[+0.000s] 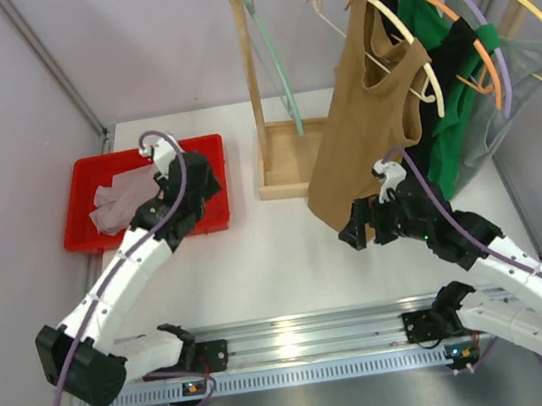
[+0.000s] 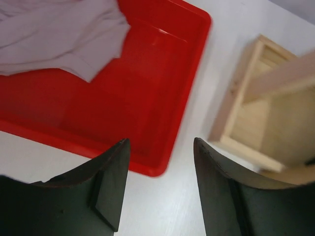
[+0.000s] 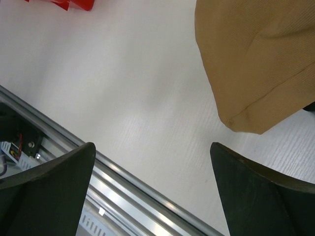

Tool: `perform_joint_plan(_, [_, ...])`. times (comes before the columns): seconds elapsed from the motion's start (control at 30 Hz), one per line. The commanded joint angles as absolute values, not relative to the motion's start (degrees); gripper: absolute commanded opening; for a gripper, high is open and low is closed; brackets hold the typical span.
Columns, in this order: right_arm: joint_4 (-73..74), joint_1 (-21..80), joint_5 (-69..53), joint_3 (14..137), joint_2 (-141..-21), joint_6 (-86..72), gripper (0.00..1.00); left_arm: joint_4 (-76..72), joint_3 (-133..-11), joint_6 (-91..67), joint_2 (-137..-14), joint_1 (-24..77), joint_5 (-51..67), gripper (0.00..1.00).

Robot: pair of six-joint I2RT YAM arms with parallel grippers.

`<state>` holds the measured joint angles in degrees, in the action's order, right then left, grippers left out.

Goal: Place the tank top on the hanger

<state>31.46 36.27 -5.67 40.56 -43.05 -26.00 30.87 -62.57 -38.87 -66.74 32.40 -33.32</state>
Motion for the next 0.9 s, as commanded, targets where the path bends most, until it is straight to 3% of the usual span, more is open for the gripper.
perform_joint_plan(0.0, [30.9,37.1,-7.3,41.7,-42.5,-24.9,1.00,34.9,-67.4,-38.8,-72.5,22.0,-30.9,0.60])
perform_joint_plan(0.27, [30.9,37.1,-9.6,41.6,-41.9,-25.0,1.00,24.4,-69.7,-32.9,-89.9,3.5,-27.0,0.61])
perform_joint_plan(0.5, [31.9,37.2,-11.0,40.3,-40.1,-24.3,1.00,20.7,-73.8,-28.3,-104.5,-2.4,-24.0,0.63])
perform_joint_plan(0.73, [33.1,37.2,-11.1,40.0,-38.6,-23.2,1.00,14.3,-71.6,-25.5,-107.5,-3.3,-21.8,0.63])
perform_joint_plan(0.83, [32.9,37.2,-11.4,39.8,-38.5,-23.4,1.00,15.0,-72.1,-26.0,-108.9,-3.3,-21.9,0.53])
perform_joint_plan(0.87, [32.8,37.2,-11.6,39.8,-38.5,-23.3,1.00,15.6,-72.1,-26.2,-109.4,-3.2,-21.7,0.44])
